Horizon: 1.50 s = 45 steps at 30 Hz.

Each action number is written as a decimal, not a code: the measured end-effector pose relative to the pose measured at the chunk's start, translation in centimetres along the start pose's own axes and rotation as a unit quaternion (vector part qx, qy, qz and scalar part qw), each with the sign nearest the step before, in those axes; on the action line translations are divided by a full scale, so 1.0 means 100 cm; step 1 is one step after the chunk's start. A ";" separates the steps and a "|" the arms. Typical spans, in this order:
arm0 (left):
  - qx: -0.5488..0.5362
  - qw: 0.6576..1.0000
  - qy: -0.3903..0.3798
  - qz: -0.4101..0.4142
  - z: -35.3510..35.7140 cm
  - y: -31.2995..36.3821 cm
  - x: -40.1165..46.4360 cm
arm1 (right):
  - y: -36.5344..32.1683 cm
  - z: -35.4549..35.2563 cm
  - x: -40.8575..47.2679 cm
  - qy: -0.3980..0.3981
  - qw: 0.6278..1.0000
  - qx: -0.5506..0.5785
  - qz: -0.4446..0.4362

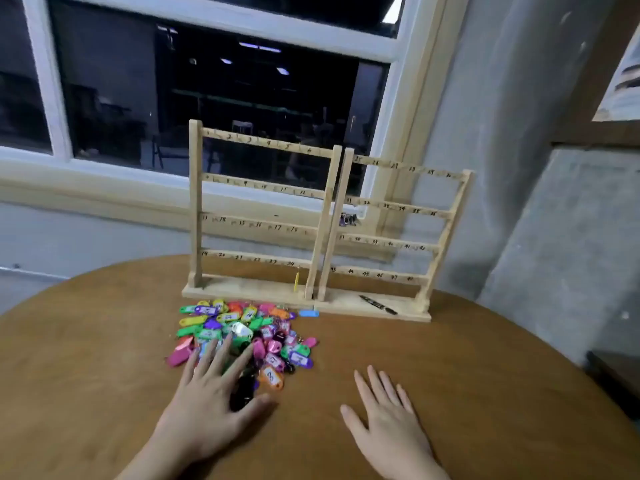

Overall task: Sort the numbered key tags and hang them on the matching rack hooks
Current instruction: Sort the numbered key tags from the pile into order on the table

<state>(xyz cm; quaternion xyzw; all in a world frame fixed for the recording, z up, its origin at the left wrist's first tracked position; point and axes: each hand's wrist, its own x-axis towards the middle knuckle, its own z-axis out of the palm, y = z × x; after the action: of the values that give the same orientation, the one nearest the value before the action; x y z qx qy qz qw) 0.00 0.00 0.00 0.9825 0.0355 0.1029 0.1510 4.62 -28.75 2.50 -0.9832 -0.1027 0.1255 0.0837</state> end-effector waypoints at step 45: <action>0.017 0.994 0.070 0.085 -0.005 0.010 0.018 | -0.020 0.002 0.068 0.153 0.872 0.427 -0.184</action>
<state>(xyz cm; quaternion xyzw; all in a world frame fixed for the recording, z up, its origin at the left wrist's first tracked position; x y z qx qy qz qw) 1.68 -0.60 1.09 0.9748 -0.0358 0.1831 0.1223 10.63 -25.25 1.08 -0.8217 -0.2045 -0.0128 0.5318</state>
